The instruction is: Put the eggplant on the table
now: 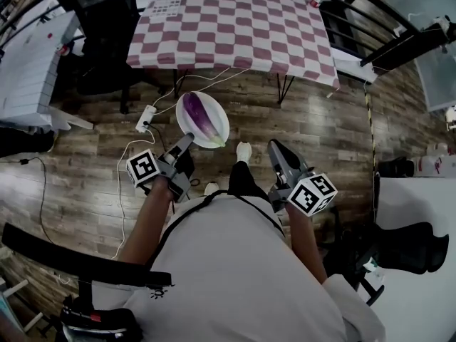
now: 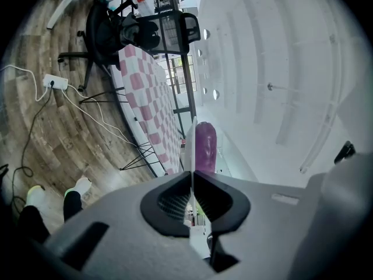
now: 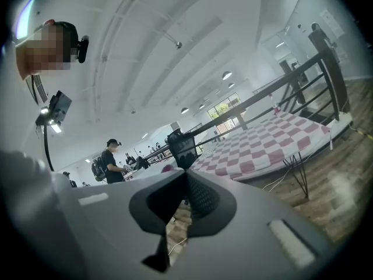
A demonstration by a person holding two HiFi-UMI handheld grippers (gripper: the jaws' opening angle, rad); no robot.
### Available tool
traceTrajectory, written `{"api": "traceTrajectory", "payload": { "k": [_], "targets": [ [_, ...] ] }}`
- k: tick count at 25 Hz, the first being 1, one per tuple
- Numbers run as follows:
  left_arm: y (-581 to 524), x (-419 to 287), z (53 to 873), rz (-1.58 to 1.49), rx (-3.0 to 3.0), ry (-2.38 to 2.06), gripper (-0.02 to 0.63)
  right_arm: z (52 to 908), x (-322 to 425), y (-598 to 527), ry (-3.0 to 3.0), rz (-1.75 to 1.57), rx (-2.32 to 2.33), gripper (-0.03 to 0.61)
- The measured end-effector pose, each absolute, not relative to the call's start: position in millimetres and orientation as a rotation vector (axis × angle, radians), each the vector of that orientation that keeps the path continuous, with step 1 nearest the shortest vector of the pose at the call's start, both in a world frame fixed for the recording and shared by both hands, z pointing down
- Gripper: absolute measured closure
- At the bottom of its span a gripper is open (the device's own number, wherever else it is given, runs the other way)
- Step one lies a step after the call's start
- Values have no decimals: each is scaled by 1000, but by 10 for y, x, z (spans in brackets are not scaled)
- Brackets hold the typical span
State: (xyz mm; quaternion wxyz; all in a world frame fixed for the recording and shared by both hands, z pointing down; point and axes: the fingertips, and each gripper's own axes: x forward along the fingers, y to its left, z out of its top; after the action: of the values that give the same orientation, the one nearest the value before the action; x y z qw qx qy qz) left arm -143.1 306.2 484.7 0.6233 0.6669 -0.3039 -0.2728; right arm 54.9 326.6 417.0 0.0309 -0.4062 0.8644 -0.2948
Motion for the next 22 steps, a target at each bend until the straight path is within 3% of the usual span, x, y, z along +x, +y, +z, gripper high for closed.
{"api": "traceTrajectory", "payload": {
  "k": [22],
  "targets": [
    [1648, -879, 4686, -653, 1534, -718, 591, 4247, 966, 1708, 2712, -974, -1138, 571]
  ]
}}
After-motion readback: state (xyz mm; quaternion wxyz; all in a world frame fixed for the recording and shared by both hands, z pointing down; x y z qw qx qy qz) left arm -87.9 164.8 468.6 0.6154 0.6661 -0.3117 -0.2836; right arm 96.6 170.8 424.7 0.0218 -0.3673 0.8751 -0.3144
